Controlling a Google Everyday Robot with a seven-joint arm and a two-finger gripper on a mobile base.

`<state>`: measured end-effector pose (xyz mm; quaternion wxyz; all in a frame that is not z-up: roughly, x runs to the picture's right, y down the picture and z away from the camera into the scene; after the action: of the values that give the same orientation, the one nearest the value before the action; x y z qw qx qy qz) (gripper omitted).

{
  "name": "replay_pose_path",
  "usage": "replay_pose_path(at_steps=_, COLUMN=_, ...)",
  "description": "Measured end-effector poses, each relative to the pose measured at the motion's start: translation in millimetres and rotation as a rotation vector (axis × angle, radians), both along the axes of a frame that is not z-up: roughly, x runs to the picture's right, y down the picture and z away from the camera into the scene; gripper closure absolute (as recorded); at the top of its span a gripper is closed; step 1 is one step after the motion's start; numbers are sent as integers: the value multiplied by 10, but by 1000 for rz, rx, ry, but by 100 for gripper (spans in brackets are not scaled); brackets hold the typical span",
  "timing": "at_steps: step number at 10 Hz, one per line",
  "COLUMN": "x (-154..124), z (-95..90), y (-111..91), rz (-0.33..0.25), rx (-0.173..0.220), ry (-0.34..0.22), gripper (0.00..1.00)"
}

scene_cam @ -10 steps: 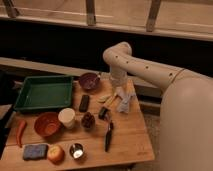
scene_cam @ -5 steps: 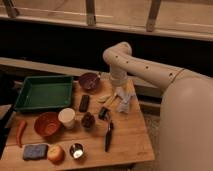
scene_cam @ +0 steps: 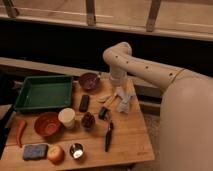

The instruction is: Place fork in paper cup

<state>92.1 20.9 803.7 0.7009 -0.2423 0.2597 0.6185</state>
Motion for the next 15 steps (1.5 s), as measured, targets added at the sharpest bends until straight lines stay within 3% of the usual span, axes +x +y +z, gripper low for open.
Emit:
replay_pose_path(at_steps=2, x=0, z=-7, y=3, rz=-1, rx=1, ry=3, gripper=46)
replay_pose_path(at_steps=3, x=3, z=0, y=-28, rz=-4, rx=21, ry=1, gripper=46)
replay_pose_path(at_steps=4, x=-26, z=9, y=-91, rz=-3, rx=62, ry=-13, gripper=46)
replay_pose_path(at_steps=8, x=-363, z=106, y=-500, rz=59, rx=324, ry=-79, gripper=46)
replay_pose_path(at_steps=10, x=-513, z=224, y=-738, rz=90, rx=395, ry=-110, gripper=46)
replay_pose_path(at_steps=12, x=-617, z=358, y=-1012, rz=105, rx=431, ry=-178, gripper=46)
replay_pose_path(at_steps=15, x=-733, z=570, y=-1315, rz=144, rx=380, ry=-337, gripper=46)
